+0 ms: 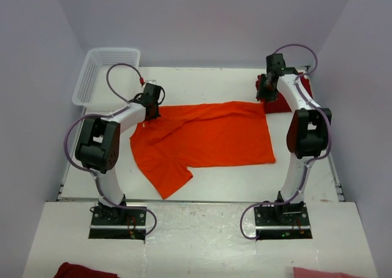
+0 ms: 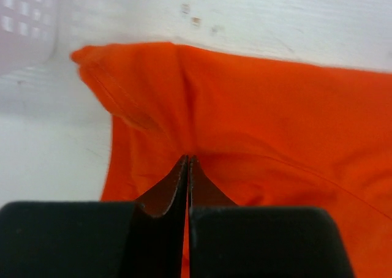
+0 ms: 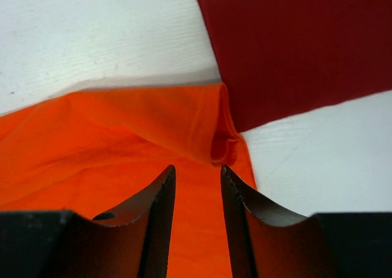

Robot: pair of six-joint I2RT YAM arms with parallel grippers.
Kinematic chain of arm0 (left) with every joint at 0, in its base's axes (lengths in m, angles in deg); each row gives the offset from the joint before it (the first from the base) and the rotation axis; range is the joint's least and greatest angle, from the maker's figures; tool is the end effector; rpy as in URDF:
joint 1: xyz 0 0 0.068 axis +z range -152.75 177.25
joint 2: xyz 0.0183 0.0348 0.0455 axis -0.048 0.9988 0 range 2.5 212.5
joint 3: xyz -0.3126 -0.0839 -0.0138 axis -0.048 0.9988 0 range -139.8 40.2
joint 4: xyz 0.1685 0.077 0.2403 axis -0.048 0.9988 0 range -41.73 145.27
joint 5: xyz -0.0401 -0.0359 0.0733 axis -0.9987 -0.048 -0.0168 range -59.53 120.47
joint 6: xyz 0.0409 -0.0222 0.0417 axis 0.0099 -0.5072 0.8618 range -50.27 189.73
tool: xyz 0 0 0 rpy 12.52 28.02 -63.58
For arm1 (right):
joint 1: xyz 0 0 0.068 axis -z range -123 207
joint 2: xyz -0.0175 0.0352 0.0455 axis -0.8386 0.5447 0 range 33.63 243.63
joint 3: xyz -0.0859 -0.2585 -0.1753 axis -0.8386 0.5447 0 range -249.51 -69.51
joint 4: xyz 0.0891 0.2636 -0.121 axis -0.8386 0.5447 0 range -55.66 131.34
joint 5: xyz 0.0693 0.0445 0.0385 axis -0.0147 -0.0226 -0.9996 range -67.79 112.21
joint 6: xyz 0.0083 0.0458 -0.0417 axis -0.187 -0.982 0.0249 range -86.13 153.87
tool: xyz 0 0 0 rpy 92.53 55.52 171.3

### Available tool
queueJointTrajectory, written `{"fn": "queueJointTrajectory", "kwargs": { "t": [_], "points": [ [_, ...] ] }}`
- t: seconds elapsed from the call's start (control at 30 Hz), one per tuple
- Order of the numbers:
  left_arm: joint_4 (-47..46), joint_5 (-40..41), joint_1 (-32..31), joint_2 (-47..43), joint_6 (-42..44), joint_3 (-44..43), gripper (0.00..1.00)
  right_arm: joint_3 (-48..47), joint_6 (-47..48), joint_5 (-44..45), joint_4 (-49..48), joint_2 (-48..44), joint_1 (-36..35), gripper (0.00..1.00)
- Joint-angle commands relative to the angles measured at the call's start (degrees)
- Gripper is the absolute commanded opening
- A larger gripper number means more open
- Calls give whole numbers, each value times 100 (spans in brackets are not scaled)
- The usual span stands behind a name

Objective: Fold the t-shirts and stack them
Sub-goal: Fold the flattened tshirt in 1/3 of the way

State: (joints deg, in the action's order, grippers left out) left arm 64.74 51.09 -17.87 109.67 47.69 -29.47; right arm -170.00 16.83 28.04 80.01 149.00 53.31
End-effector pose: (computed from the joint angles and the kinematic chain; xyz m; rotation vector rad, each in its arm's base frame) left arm 0.4381 -0.1010 0.1915 -0.2904 2.4191 0.1675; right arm 0.5096 0.0280 0.2775 0.3393 2.5966 -0.0074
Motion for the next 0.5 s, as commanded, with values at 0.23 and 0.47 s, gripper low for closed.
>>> {"fn": "queueJointTrajectory", "kwargs": {
  "t": [0.23,0.47],
  "points": [
    [85,12,-1563,-1277,-326,664,0,-376,52,-222,-84,232,8,37],
    [32,-23,-2337,-2306,-765,1684,0,196,-36,-240,-304,-427,-9,35]
  ]
}}
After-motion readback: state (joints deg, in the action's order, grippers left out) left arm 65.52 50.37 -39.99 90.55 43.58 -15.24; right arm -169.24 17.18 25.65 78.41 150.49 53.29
